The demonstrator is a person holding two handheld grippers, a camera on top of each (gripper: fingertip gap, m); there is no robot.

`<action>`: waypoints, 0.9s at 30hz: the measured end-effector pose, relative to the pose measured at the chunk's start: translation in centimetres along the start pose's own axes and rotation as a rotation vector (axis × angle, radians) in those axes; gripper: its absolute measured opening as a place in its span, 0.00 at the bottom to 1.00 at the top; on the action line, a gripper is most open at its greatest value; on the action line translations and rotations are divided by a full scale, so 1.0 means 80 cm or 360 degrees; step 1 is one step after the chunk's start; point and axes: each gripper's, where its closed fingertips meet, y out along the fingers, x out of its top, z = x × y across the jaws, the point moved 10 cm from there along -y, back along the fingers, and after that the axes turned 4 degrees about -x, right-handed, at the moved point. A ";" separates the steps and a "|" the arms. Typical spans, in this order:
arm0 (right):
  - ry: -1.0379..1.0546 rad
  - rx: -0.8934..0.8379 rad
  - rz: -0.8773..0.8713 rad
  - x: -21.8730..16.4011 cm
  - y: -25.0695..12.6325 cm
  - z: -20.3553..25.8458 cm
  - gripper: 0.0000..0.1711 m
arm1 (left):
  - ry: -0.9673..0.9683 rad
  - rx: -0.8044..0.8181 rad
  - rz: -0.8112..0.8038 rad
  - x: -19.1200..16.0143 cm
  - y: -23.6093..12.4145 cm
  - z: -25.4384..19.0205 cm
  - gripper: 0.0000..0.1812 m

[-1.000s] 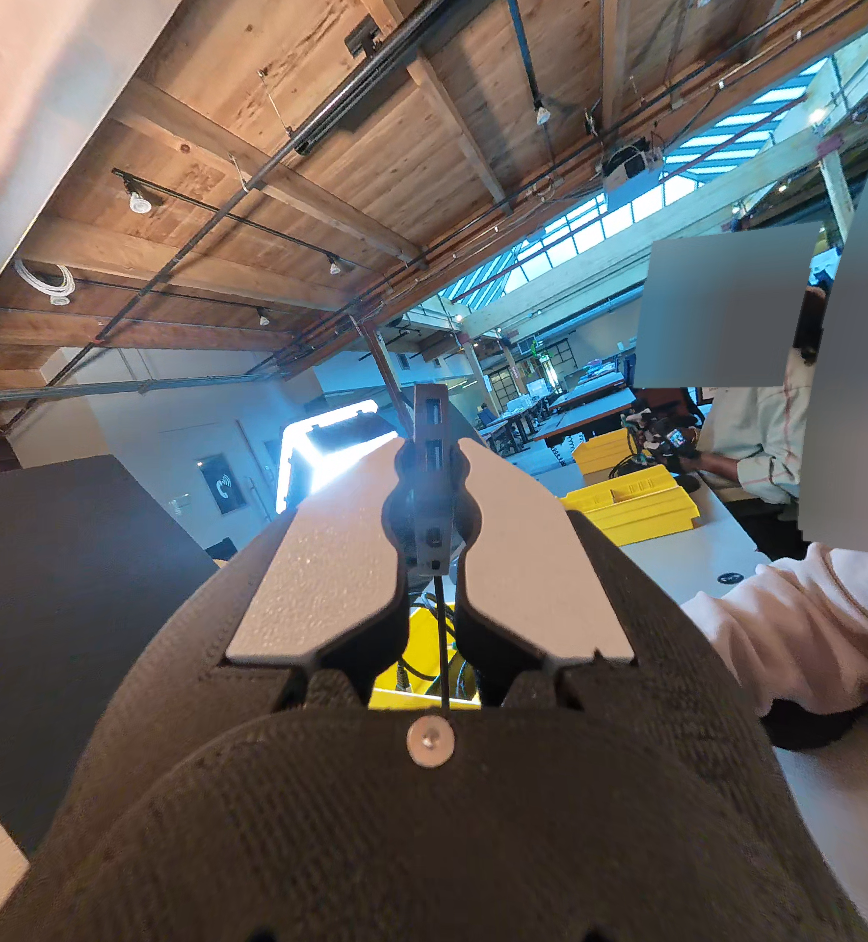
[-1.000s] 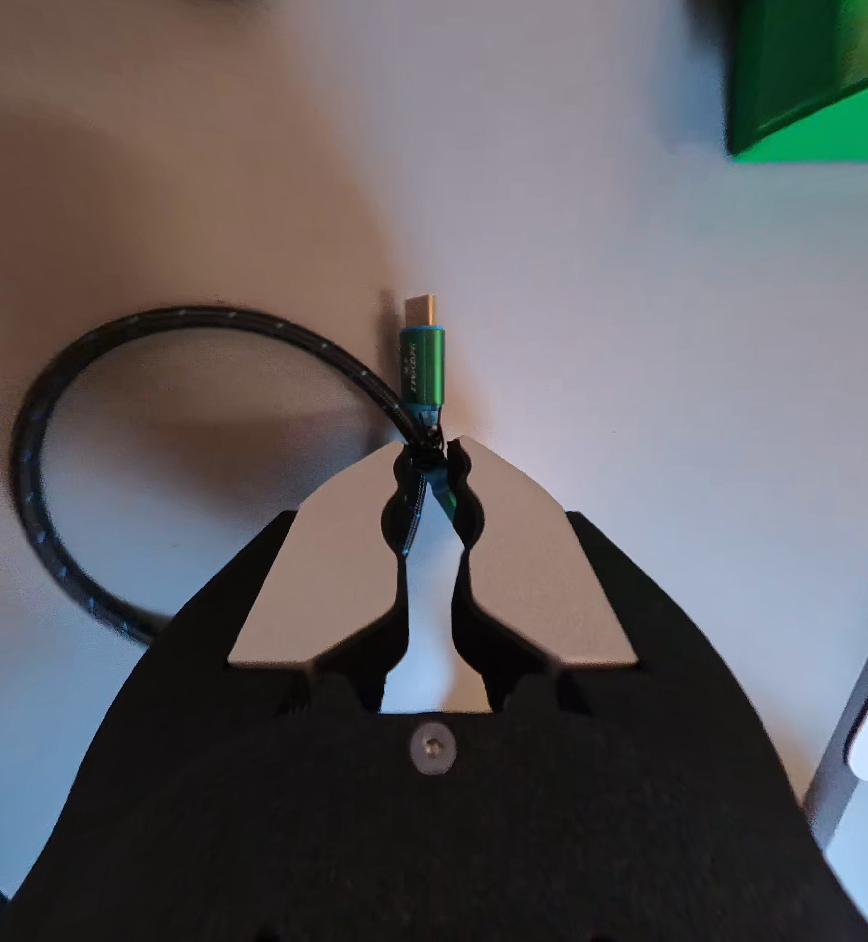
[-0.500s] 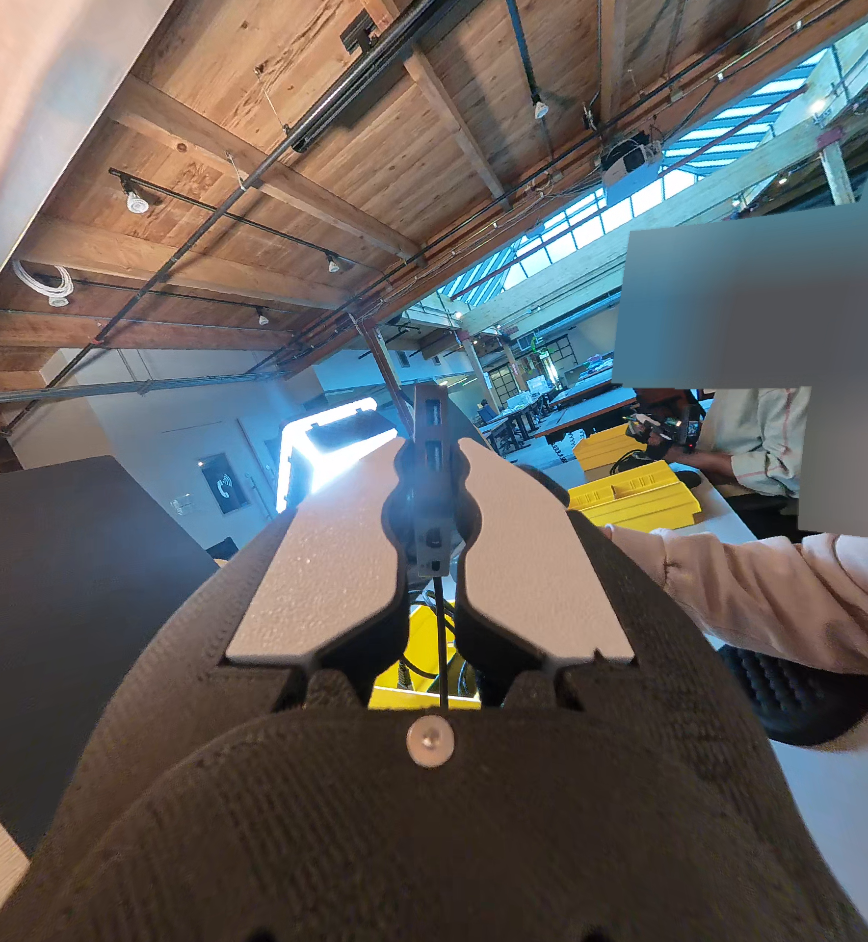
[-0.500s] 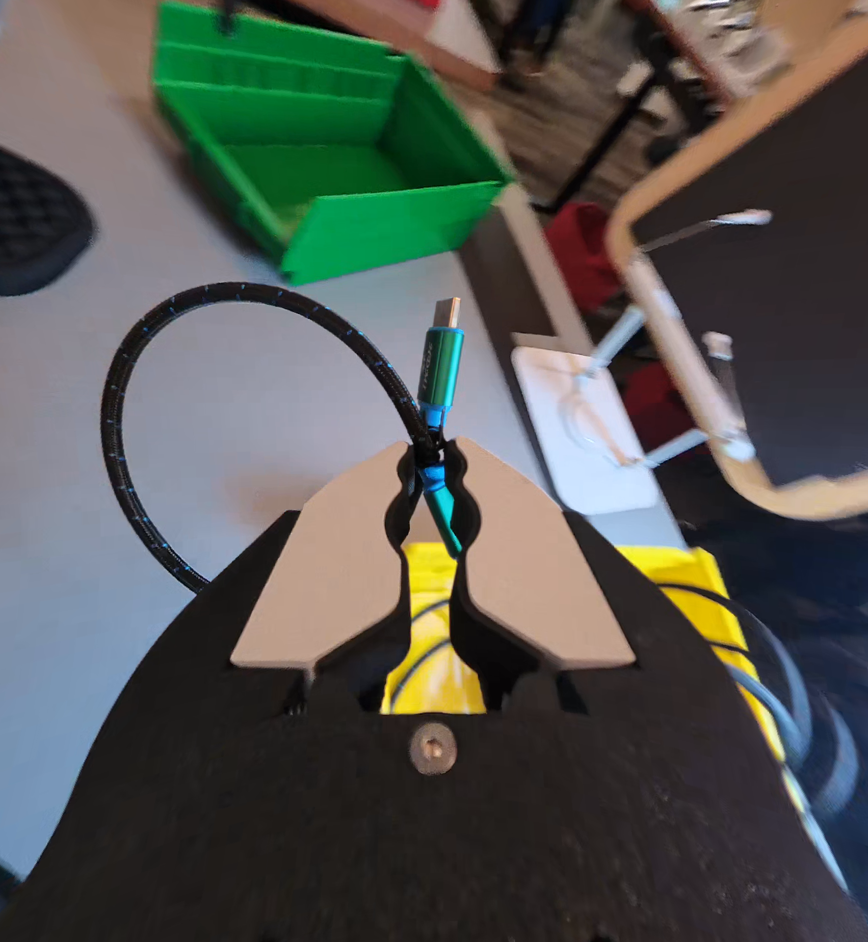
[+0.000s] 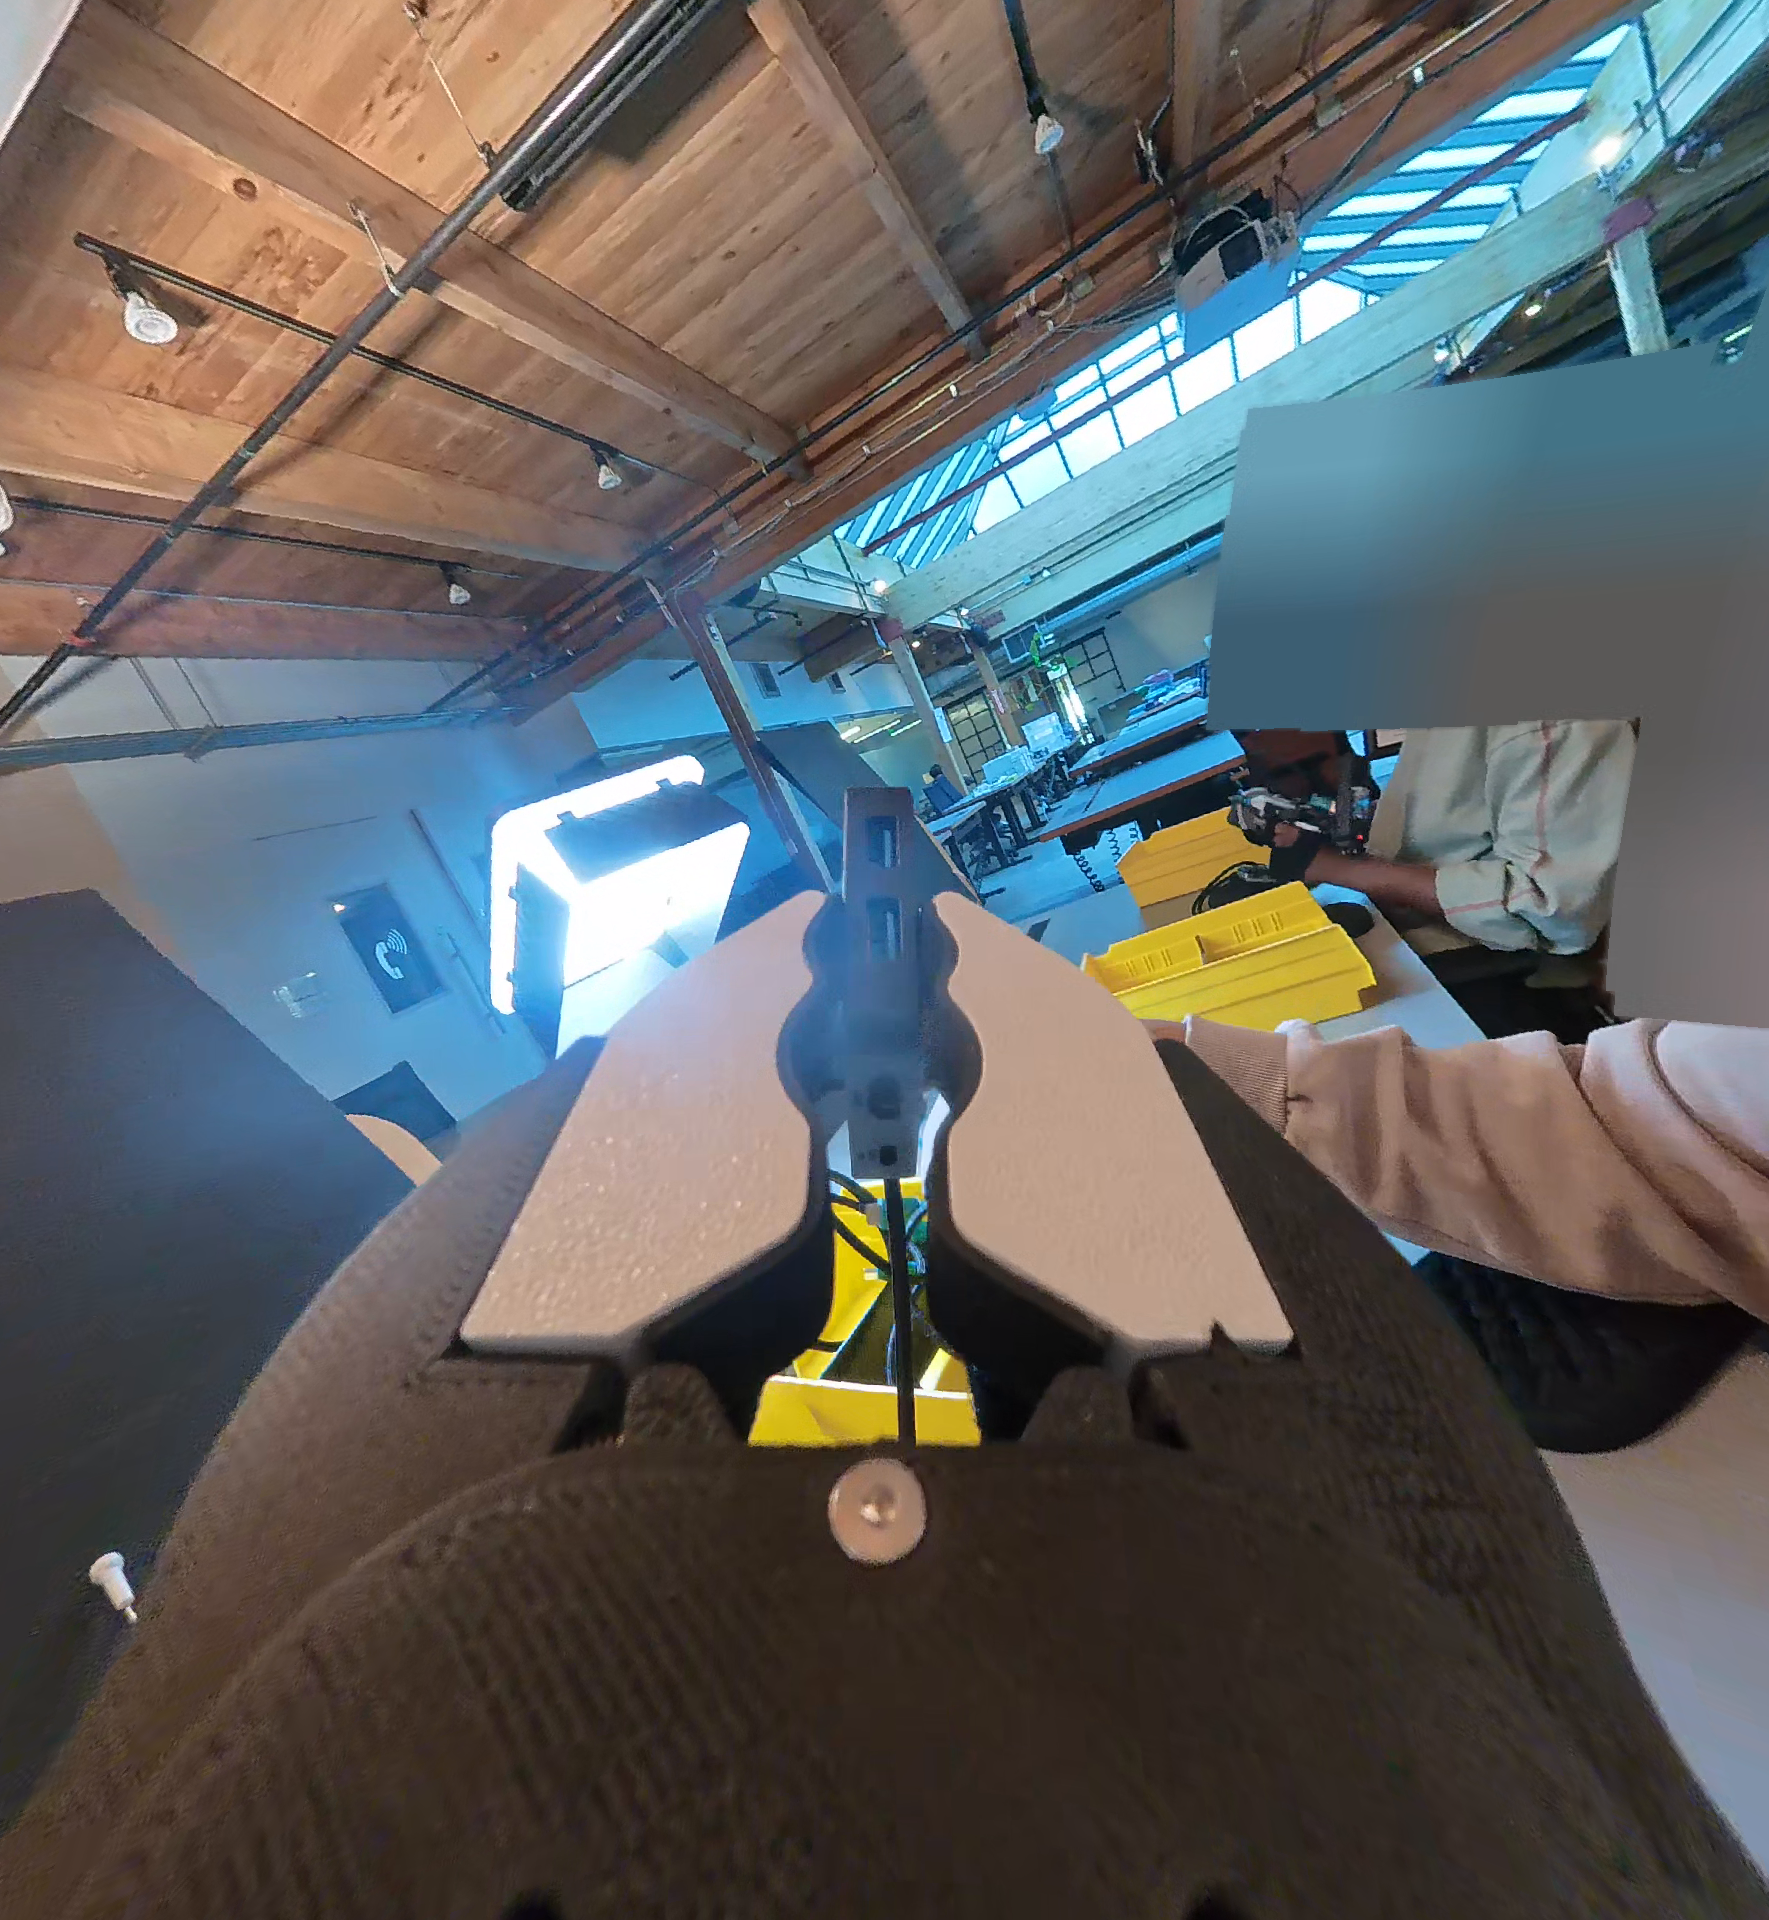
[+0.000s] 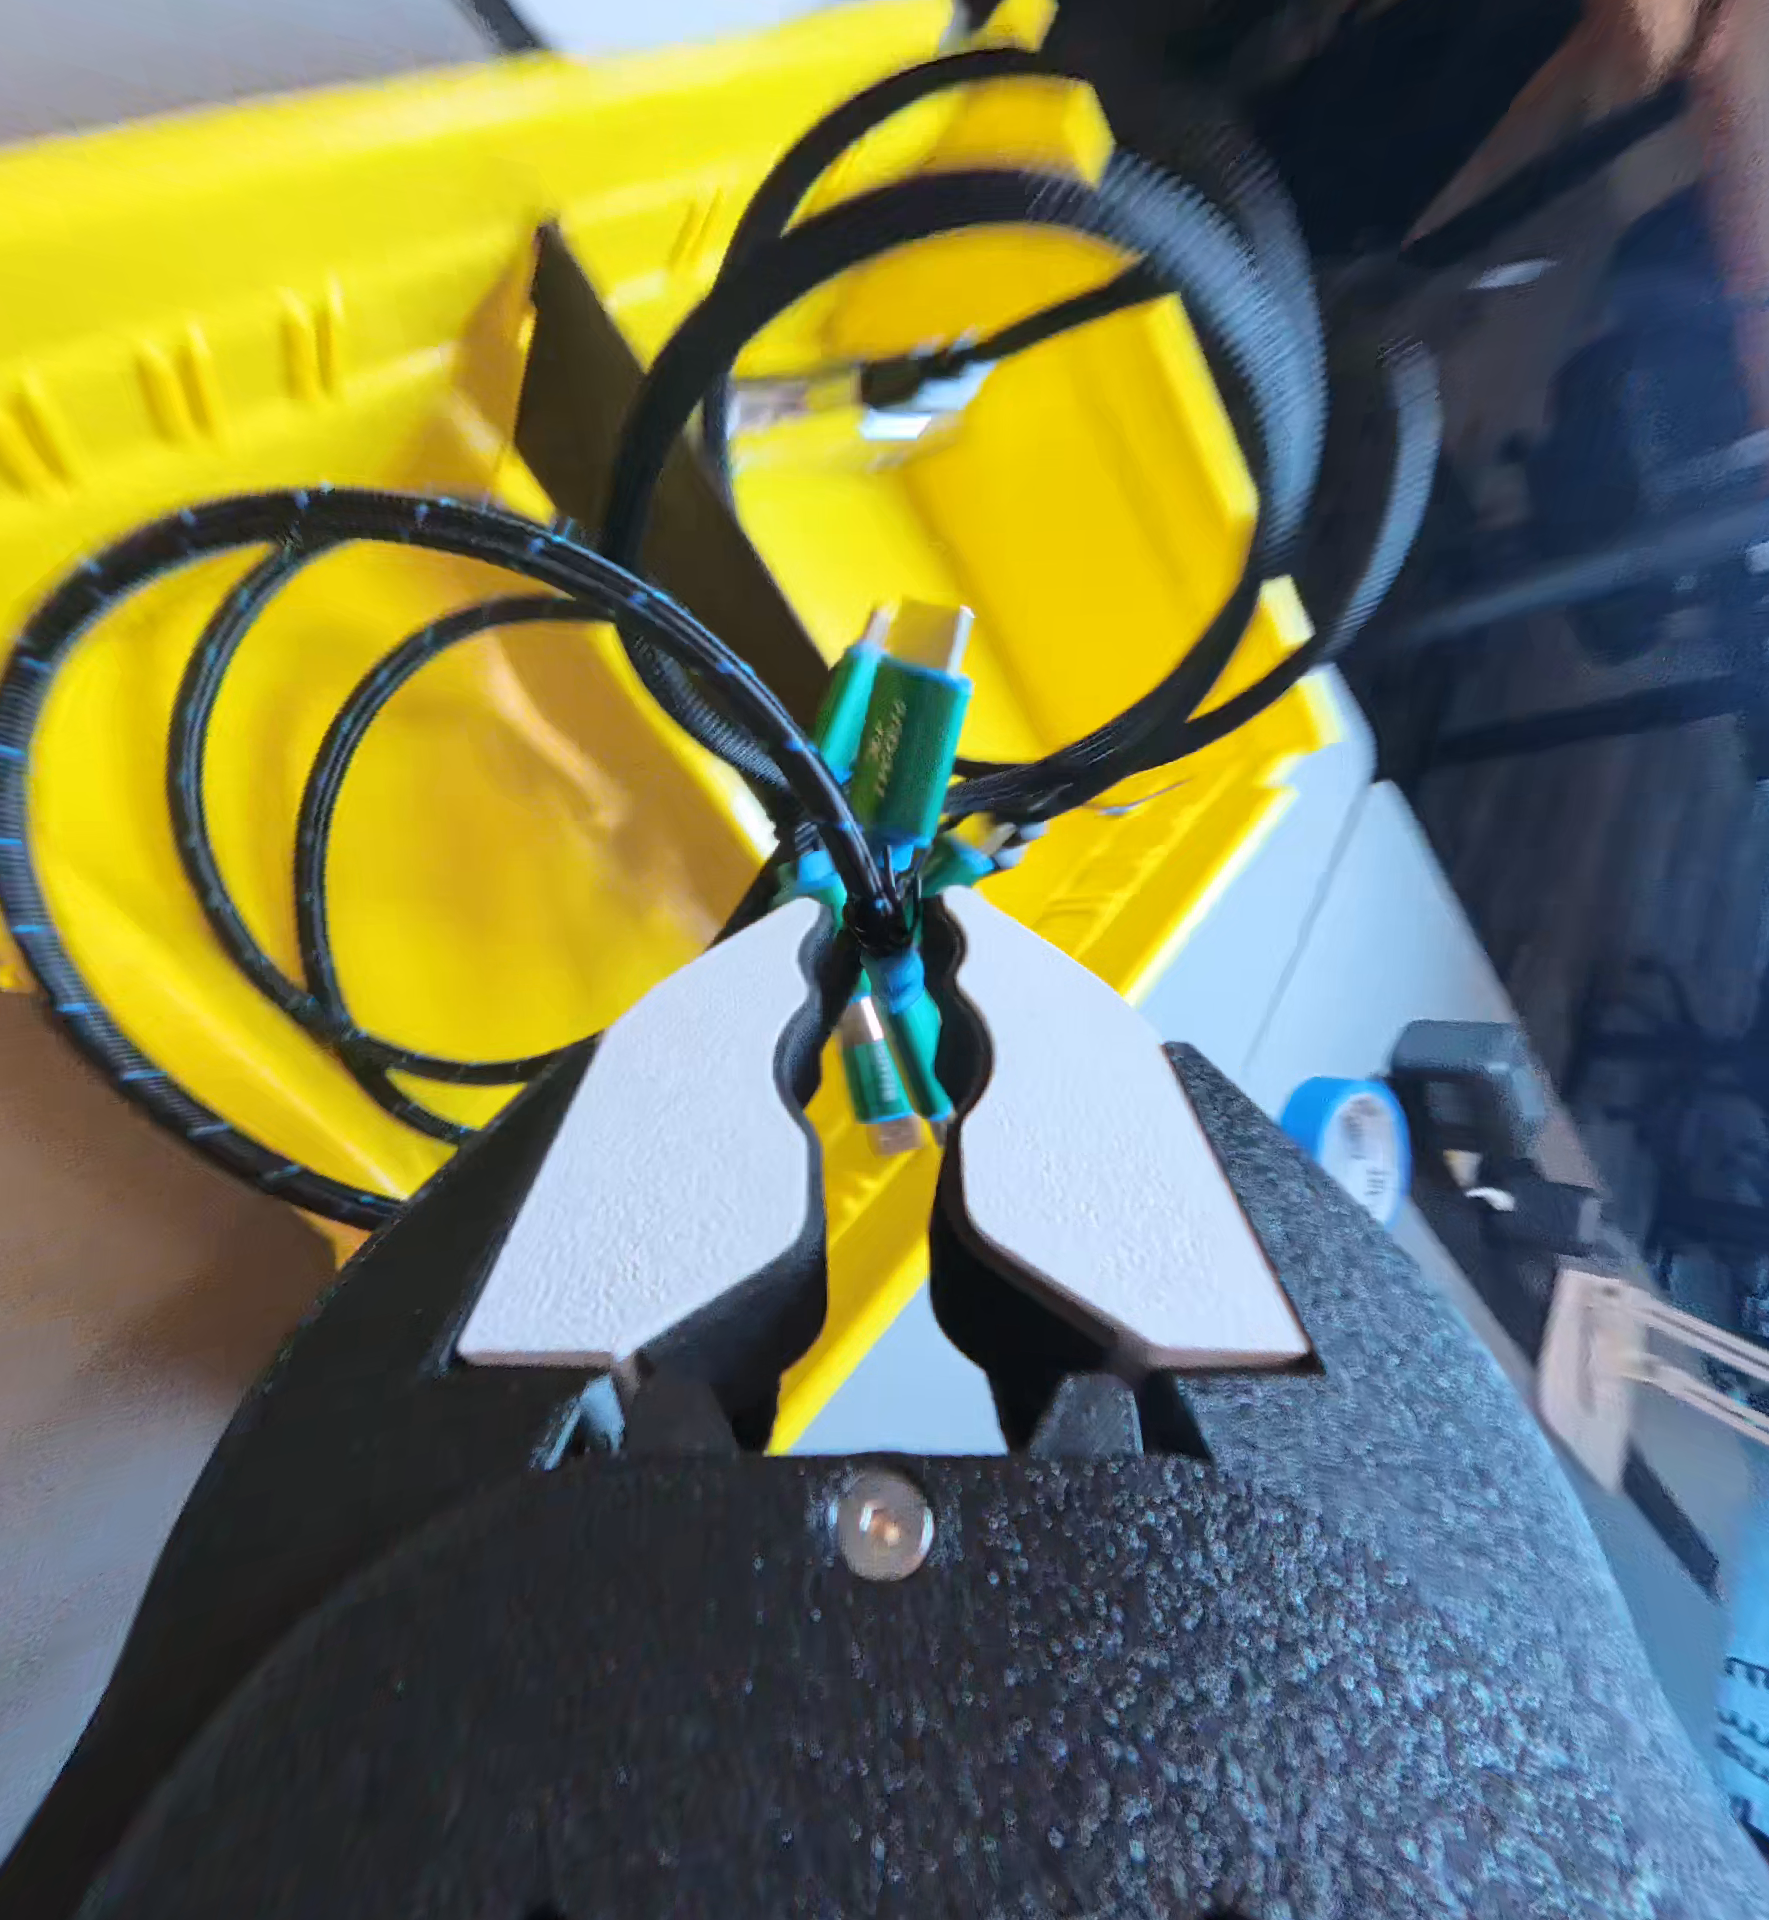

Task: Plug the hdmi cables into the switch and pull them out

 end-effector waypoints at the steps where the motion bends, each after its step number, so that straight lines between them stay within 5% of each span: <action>1: -0.0006 0.0077 0.0049 -0.004 0.009 0.005 0.14 | 0.0003 -0.0010 0.0006 -0.001 0.002 -0.001 0.08; 6: 0.0006 0.0109 0.0031 -0.006 0.013 0.006 0.23 | 0.0006 -0.0029 0.0024 -0.007 0.007 -0.002 0.08; 13: -0.0047 0.0230 0.0134 -0.011 0.016 0.017 0.23 | -0.0004 -0.0051 0.0047 -0.012 0.013 -0.004 0.08; 17: -0.0090 0.0302 0.0140 -0.003 0.030 0.031 0.00 | 0.0005 -0.0063 0.0080 -0.016 0.017 -0.006 0.08; 24: 0.0108 -0.0070 -0.0263 0.012 -0.014 -0.008 0.00 | 0.0012 -0.0052 0.0071 -0.014 0.013 -0.005 0.08; 27: 0.0129 0.0122 -0.0196 0.002 -0.020 -0.009 0.00 | 0.0006 -0.0056 0.0081 -0.017 0.015 -0.005 0.08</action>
